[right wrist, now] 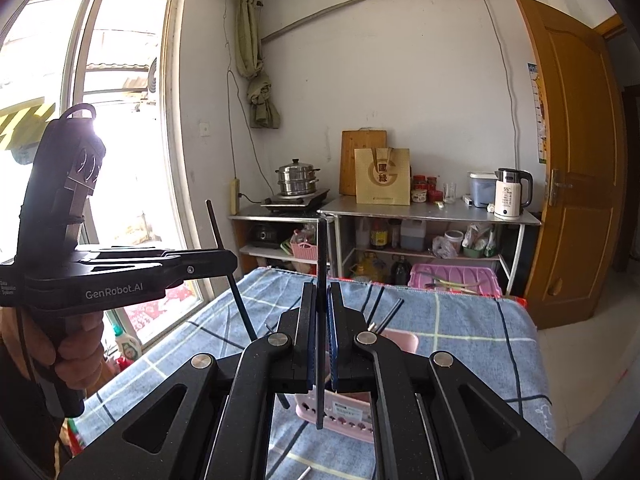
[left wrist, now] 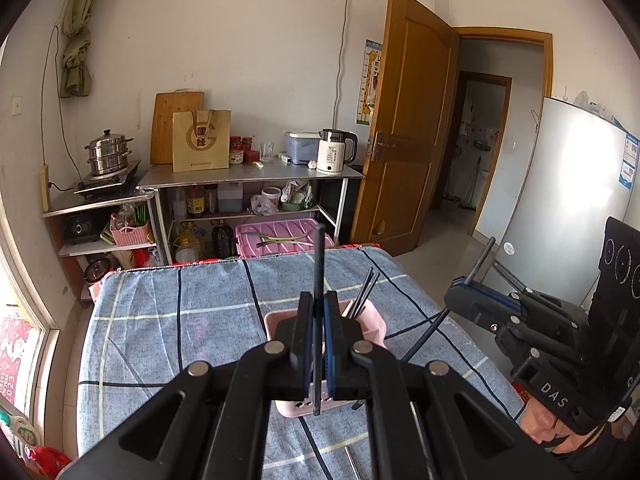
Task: Organize utensils
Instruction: 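Carry both held chopsticks over the pink basket and lower them in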
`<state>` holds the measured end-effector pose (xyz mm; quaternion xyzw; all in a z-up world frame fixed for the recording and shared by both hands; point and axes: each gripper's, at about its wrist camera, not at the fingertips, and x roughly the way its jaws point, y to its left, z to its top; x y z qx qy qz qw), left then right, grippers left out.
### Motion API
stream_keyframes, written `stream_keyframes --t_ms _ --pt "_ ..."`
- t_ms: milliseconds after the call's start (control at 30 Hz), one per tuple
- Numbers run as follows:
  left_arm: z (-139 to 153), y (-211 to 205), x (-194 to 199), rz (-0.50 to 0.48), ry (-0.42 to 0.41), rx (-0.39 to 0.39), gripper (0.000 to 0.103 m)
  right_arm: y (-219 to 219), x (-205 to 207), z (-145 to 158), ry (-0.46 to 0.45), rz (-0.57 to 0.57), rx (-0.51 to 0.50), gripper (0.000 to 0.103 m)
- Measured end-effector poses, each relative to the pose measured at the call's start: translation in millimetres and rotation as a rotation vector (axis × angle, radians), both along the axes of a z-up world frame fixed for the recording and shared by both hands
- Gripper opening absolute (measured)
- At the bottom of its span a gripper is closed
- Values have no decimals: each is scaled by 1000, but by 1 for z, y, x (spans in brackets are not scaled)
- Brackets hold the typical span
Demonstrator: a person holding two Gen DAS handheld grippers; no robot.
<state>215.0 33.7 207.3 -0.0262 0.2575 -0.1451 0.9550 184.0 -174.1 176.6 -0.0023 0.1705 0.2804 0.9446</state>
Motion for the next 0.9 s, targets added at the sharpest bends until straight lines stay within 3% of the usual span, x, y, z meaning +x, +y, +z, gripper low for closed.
stream_keyframes --t_ms 200,467,900 --pt "10 3 17 11 -35 -22 5 4 12 8 -33 -17 49 5" --pt "-2 4 36 20 -45 -26 5 4 33 4 -46 -54 89 5" --pt "-54 7 52 34 70 -37 5 9 47 -36 52 -62 49 5"
